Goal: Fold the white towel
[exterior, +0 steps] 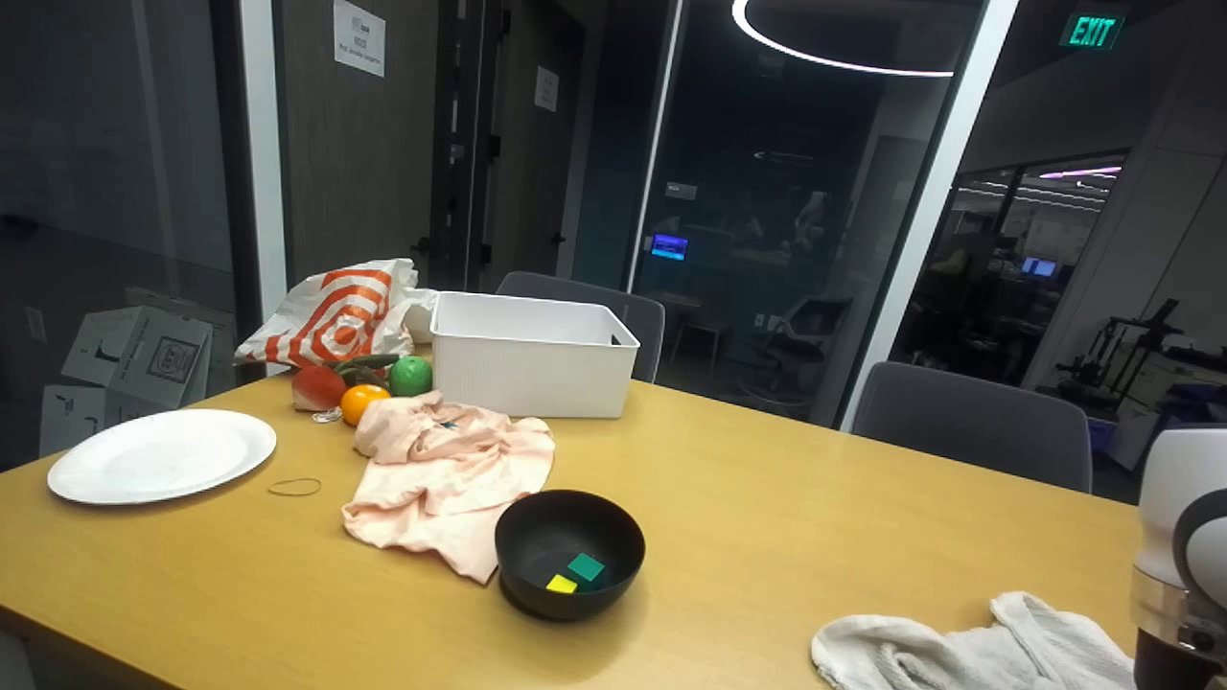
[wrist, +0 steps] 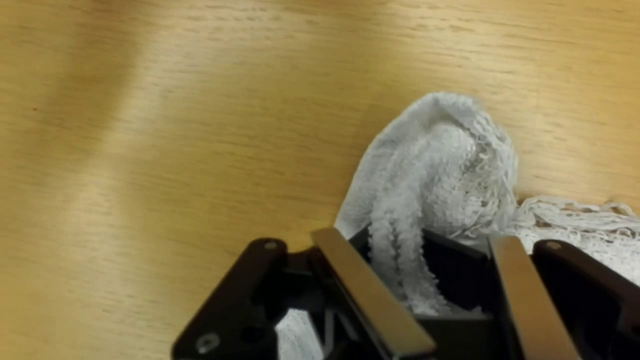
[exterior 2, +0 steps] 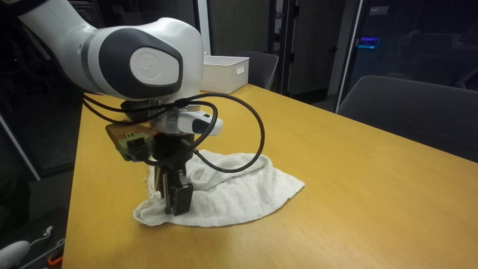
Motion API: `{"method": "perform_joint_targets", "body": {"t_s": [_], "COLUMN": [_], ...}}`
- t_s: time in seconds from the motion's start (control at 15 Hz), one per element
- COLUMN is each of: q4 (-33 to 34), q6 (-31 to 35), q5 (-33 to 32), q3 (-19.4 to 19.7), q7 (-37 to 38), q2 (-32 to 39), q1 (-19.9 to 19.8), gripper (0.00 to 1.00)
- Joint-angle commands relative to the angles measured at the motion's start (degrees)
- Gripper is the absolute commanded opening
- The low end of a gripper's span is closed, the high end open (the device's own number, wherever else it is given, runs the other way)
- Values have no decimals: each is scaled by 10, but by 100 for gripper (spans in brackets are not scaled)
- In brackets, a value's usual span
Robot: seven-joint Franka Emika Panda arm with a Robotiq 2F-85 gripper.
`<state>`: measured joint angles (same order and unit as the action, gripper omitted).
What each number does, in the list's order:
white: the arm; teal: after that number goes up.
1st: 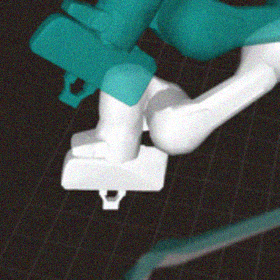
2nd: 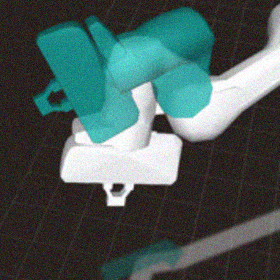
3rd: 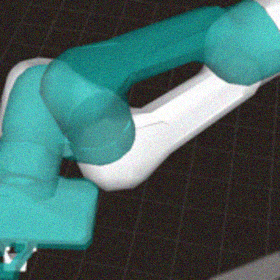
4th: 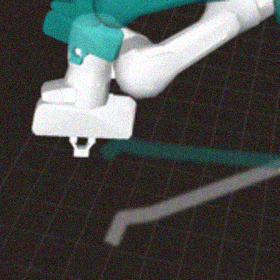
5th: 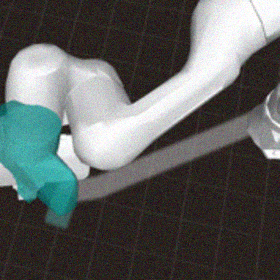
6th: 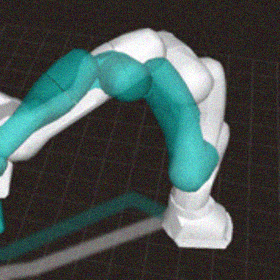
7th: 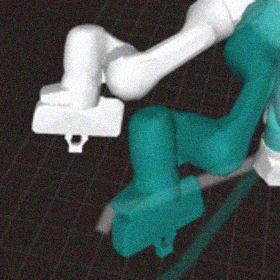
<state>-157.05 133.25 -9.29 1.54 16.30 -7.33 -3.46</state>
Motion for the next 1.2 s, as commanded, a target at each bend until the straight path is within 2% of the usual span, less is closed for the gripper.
{"method": "perform_joint_targets", "body": {"t_s": [0.0,0.27,0.6,0.87,1.13], "q4": [-9,-9,-7,-4,29], "q6": [5,23,56,82,92], "q5": [-37,-29,-46,-88,-141], "q3": [-7,-18,-61,-106,-149], "q7": [36,37,64,108,155], "q2": [-52,-85,-108,-120,-102], "q1": [-11,-5,1,-1,-6], "gripper": [9,10,9,10,9]}}
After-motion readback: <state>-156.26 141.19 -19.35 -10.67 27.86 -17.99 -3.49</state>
